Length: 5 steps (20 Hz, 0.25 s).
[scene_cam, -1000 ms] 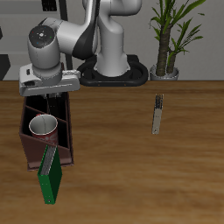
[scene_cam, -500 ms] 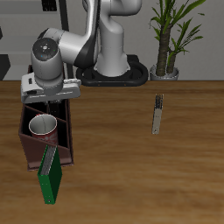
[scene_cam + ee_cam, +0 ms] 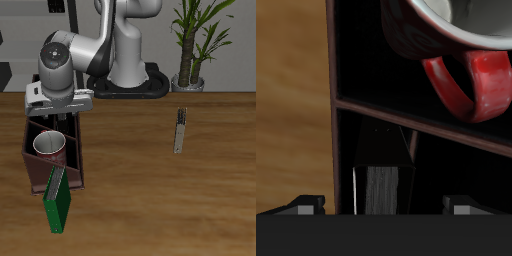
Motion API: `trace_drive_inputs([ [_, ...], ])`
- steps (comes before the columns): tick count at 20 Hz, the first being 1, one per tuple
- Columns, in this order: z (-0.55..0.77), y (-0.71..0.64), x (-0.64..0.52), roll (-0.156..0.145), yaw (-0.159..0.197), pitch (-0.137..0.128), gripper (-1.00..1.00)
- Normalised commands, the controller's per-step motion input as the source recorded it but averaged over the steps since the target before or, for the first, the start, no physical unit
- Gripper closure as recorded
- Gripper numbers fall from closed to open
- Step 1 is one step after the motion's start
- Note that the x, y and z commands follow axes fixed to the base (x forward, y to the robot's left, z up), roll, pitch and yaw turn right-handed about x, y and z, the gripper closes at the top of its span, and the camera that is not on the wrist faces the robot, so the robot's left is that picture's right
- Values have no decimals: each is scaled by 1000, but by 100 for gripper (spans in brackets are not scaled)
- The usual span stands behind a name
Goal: Place the red mug into the right desk caddy's left compartment and place the black book into the right desk caddy's front compartment
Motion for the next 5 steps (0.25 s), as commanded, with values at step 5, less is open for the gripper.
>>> trace_drive_inputs([
  [5,97,138,-68,19,7,-8,-100],
])
